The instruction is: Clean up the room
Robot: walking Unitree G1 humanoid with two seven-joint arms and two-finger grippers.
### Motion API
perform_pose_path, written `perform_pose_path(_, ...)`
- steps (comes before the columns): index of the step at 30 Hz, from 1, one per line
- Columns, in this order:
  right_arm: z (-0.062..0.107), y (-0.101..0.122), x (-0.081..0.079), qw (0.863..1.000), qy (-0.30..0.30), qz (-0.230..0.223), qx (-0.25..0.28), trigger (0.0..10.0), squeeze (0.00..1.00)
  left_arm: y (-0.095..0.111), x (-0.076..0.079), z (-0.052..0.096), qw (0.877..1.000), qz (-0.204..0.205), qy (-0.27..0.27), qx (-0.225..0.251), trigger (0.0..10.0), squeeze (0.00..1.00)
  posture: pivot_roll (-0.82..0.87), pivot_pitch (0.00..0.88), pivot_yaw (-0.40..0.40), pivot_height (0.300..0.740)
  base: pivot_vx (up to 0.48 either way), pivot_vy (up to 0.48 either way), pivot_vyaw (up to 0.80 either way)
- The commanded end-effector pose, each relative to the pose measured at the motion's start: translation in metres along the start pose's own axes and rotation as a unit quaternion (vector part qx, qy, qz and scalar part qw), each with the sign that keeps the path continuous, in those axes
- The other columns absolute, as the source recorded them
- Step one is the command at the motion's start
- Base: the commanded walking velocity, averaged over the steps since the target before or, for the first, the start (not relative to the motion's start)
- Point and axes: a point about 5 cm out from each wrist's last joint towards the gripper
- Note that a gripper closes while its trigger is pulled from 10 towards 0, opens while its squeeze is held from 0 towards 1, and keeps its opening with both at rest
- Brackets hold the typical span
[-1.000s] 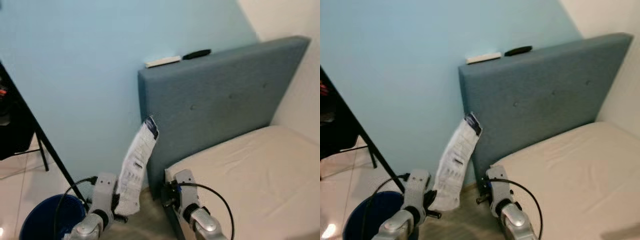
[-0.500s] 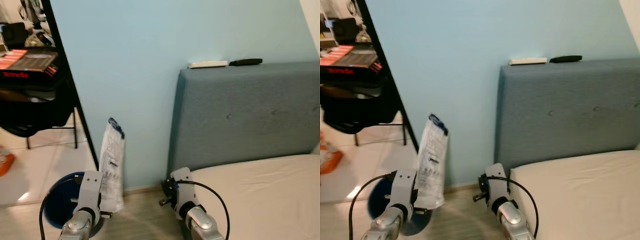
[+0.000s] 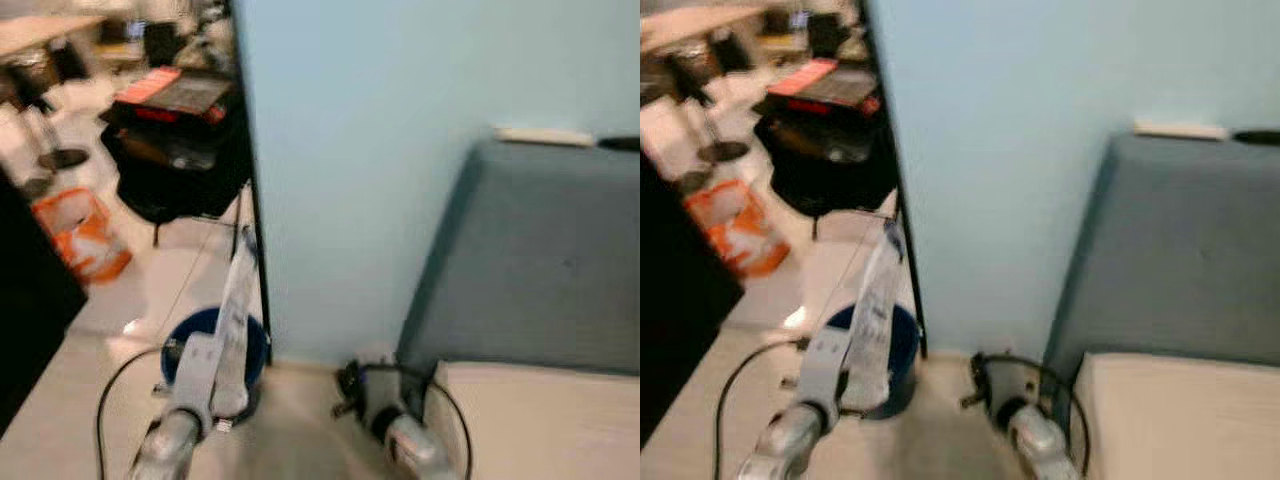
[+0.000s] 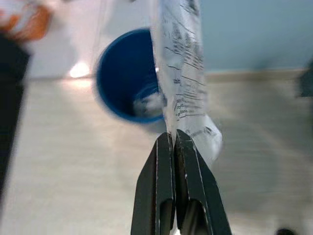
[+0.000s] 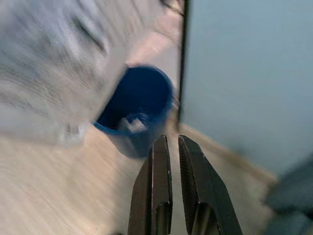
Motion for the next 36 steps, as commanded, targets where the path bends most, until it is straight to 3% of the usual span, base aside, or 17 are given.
perform_pose_path(1,0.005,-0.01,0.002,1.0,0.0,-0.001,-0.02,10.0,0.0,-0.004,0.004,0.001,1.0,-0.002,-0.001,-0.01,10.0,0.0,-0.02,0.082,-0.065,0.74,0.0,0.0,0.8)
perform_pose_path(17,0.003,-0.008,0.003,1.0,0.001,-0.001,-0.022,10.0,0.0,0.003,0.003,0.002,0.999,0.026,0.011,0.018,10.0,0.0,-0.01,0.098,-0.064,0.74,0.0,0.0,0.8)
perform_pose_path(21,0.004,-0.01,0.002,1.0,0.0,-0.005,-0.025,10.0,0.0,0.005,0.002,0.003,1.0,0.008,0.005,0.021,10.0,0.0,0.0,0.101,-0.056,0.74,0.0,0.0,0.8)
perform_pose_path(29,0.004,-0.011,0.002,1.0,-0.006,-0.008,-0.025,10.0,0.0,0.006,0.003,0.003,1.0,0.01,-0.003,0.026,10.0,0.0,0.0,0.103,-0.051,0.74,0.0,0.0,0.8)
perform_pose_path(35,0.005,-0.013,0.007,0.999,-0.026,-0.031,-0.03,10.0,0.0,0.002,0.003,0.002,1.0,-0.005,-0.009,0.008,10.0,0.0,0.0,0.107,-0.05,0.74,0.0,0.0,0.0)
perform_pose_path(36,0.005,-0.014,0.006,0.999,-0.023,-0.028,-0.033,10.0,0.0,0.002,0.005,0.003,1.0,0.008,-0.018,0.006,10.0,0.0,0.0,0.108,-0.049,0.74,0.0,0.0,0.0)
Point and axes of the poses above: a point about 5 cm out from each wrist's last joint towards the gripper, its own z axis pointing back from the gripper into the wrist, its own y axis along the axis of the wrist's last joint, x = y × z, and after that the axes turned 3 degrees about z, right-handed
